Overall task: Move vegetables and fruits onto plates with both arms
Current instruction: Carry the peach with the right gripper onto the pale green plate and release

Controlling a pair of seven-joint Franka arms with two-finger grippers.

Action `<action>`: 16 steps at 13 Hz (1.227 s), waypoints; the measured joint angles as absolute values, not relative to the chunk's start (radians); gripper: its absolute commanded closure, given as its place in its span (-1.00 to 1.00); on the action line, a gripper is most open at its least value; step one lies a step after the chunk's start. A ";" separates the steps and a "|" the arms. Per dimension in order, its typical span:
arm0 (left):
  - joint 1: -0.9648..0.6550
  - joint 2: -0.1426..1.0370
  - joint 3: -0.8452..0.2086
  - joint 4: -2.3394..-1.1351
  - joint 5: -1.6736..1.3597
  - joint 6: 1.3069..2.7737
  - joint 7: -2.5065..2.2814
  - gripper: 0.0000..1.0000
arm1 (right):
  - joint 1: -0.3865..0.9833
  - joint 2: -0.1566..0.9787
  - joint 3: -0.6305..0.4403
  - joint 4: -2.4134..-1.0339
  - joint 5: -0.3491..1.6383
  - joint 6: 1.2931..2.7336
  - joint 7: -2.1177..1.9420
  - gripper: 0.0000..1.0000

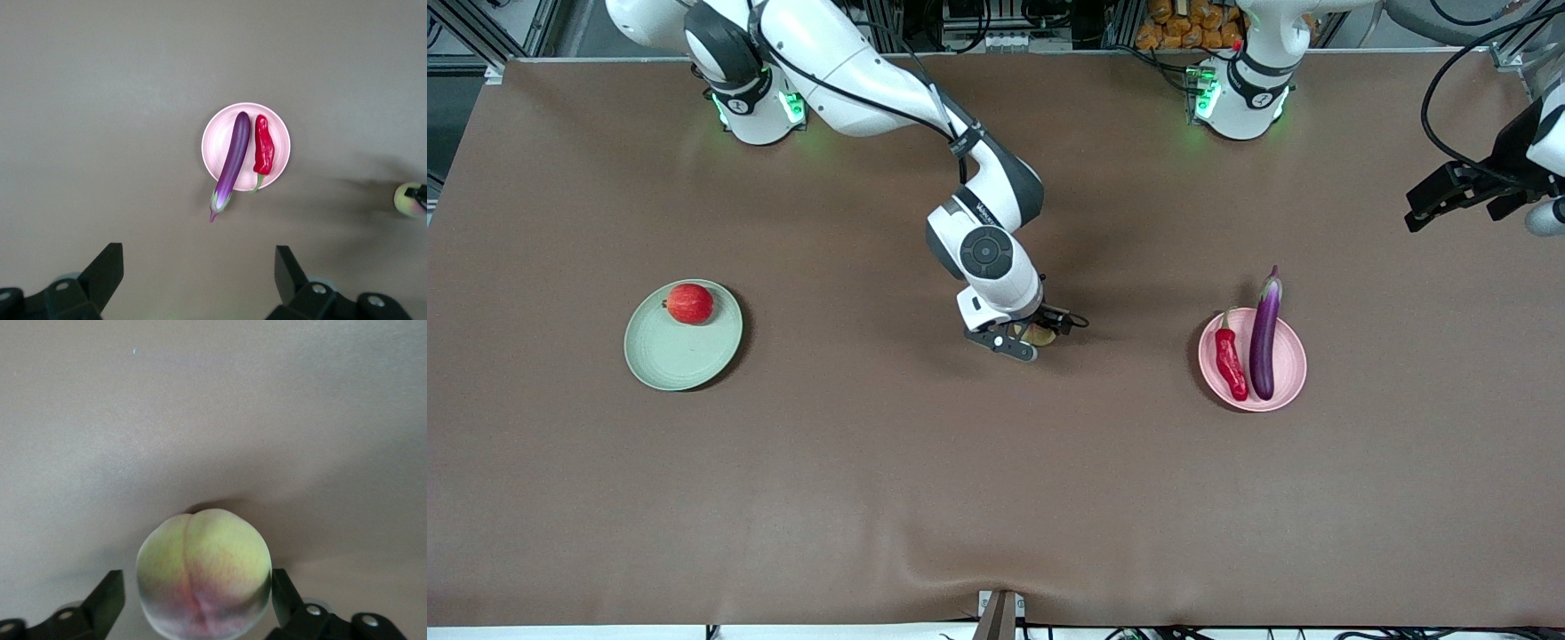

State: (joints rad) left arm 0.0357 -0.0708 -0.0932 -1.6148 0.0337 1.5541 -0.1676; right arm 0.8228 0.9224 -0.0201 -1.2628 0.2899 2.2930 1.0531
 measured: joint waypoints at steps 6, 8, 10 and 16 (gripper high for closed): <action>0.036 -0.082 -0.093 -1.614 0.033 1.530 -0.156 -1.00 | 0.789 0.916 -0.042 -1.223 0.290 2.168 1.083 1.00; 0.035 -0.082 -0.094 -1.614 0.033 1.530 -0.156 -1.00 | 0.691 0.884 -0.047 -1.158 0.289 1.917 0.995 1.00; 0.035 -0.082 -0.093 -1.615 0.033 1.530 -0.156 -1.00 | 0.570 0.827 -0.051 -1.125 0.285 1.737 0.851 1.00; 0.035 -0.083 -0.092 -1.614 0.032 1.530 -0.156 -1.00 | 0.290 0.637 -0.094 -1.347 0.250 1.607 0.244 1.00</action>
State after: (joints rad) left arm 0.0354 -0.0825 -0.0924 -1.6145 0.0325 1.5298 -0.1556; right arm 0.2899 0.6373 -0.0938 -1.3471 0.2504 1.6074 0.2443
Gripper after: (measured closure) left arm 0.000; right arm 0.172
